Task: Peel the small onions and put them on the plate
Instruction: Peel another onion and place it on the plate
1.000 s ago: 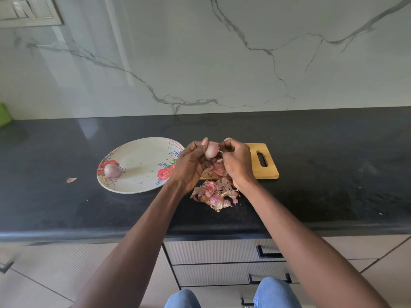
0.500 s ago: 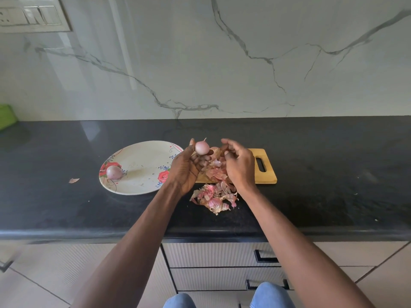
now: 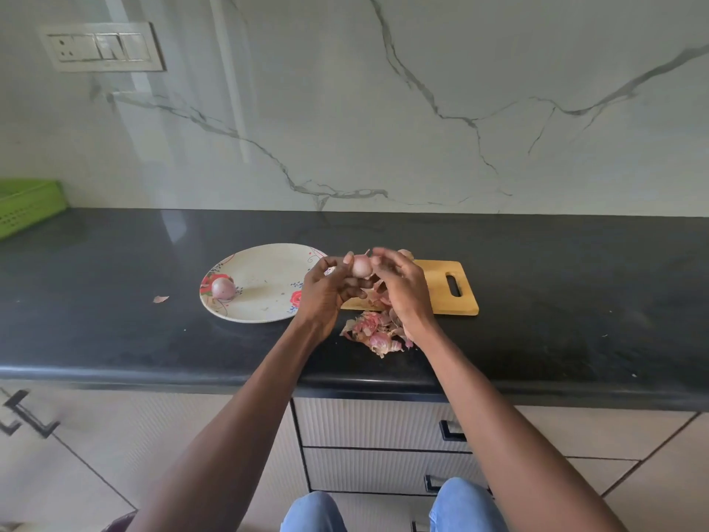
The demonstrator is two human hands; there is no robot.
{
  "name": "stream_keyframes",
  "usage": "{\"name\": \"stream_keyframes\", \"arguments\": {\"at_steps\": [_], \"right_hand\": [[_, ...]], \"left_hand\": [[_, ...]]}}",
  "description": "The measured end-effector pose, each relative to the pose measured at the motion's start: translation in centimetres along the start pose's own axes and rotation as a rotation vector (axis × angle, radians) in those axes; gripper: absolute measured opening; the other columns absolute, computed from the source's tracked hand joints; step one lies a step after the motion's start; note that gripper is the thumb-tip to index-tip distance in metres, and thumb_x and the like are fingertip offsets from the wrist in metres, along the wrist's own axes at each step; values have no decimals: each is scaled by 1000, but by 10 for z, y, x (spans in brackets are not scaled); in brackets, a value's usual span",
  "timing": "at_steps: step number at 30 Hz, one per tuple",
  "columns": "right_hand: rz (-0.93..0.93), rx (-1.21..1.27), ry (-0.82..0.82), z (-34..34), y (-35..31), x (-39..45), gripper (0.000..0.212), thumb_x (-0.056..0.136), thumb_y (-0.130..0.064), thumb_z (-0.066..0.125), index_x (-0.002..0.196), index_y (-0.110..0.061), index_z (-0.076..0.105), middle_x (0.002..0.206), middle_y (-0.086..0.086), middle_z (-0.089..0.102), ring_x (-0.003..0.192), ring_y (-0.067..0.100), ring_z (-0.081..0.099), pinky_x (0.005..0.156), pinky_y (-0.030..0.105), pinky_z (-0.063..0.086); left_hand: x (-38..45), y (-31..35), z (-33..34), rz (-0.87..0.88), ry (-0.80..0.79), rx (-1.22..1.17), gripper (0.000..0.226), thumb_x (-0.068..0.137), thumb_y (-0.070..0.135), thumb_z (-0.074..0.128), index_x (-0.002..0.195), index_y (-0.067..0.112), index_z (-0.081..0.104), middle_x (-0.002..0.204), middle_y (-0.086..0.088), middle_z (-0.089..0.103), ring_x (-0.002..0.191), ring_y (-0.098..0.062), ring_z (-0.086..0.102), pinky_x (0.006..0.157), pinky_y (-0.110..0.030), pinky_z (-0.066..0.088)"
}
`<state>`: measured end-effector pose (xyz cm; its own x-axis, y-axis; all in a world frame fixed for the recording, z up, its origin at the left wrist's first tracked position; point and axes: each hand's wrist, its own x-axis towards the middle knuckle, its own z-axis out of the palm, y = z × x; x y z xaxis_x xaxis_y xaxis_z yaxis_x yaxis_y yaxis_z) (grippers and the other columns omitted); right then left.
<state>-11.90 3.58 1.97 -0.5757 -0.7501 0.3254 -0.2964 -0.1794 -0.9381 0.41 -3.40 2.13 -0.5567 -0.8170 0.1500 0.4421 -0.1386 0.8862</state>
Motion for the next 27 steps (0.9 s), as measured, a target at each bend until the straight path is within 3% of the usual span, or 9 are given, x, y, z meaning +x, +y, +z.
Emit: {"name": "stream_keyframes", "arguments": {"at_steps": [4, 8, 10, 13, 15, 17, 20, 23, 27], "right_hand": [[-53, -118, -116, 22, -13, -12, 46, 83, -32, 82, 125, -21, 69, 116, -5, 65, 113, 14, 62, 98, 32, 52], [-41, -33, -20, 54, -20, -23, 44, 80, -22, 84, 122, -15, 71, 111, -5, 70, 107, 15, 66, 96, 36, 54], [-27, -15, -33, 69, -22, -27, 49, 79, -16, 83, 125, -20, 68, 117, -5, 69, 107, 13, 65, 92, 32, 55], [3, 36, -122, 92, -30, -29, 48, 79, -4, 77, 122, -25, 68, 118, -3, 66, 97, 15, 66, 72, 20, 57], [53, 56, -153, 111, -36, -26, 38, 78, -5, 74, 112, -24, 71, 110, -5, 66, 96, 19, 66, 74, 29, 59], [86, 40, -191, 131, -38, -19, 28, 82, -13, 71, 107, -25, 70, 108, -6, 67, 97, 20, 69, 83, 36, 54], [64, -22, -240, 160, -38, -4, 23, 90, -11, 65, 110, -21, 67, 109, -2, 66, 101, 23, 69, 93, 38, 54], [2, -209, -264, 184, -36, 15, 30, 93, -14, 66, 123, -11, 63, 123, 6, 64, 111, 21, 60, 87, 26, 43], [-41, -293, -302, 212, -29, 37, 32, 89, -10, 72, 121, -13, 68, 122, 8, 69, 112, 23, 63, 82, 22, 41]], "left_hand": [[-23, 13, -16, 84, 61, 164, 23, 100, 25, 60, 91, 5, 56, 72, -14, 70, 58, -22, 66, 57, -30, 57], [-44, 32, -42, 177, 112, 316, 27, 105, 27, 52, 104, 2, 62, 98, -18, 74, 70, -29, 72, 61, -36, 59], [-48, 42, -68, 242, 231, 375, 22, 107, 19, 49, 114, 1, 59, 108, -18, 72, 72, -28, 72, 59, -35, 58], [-47, 63, -107, 337, 518, 535, 19, 105, 4, 43, 111, 1, 61, 101, -16, 73, 65, -18, 71, 56, -31, 57], [-43, 77, -131, 361, 701, 639, 19, 104, 5, 44, 103, 8, 64, 92, -8, 74, 63, -7, 69, 61, -26, 58], [-38, 84, -152, 348, 793, 731, 20, 102, 9, 48, 95, 15, 66, 85, 0, 72, 74, -11, 72, 75, -33, 61], [-36, 81, -171, 247, 807, 906, 24, 100, 14, 45, 97, 7, 67, 94, -10, 72, 91, -35, 65, 81, -39, 53], [-33, 78, -170, 199, 790, 1013, 28, 100, 14, 44, 117, 7, 65, 113, -17, 70, 104, -38, 60, 84, -38, 45], [-26, 77, -172, 163, 732, 1151, 34, 102, 15, 42, 129, 11, 62, 121, -17, 69, 114, -38, 60, 91, -41, 47]]}}
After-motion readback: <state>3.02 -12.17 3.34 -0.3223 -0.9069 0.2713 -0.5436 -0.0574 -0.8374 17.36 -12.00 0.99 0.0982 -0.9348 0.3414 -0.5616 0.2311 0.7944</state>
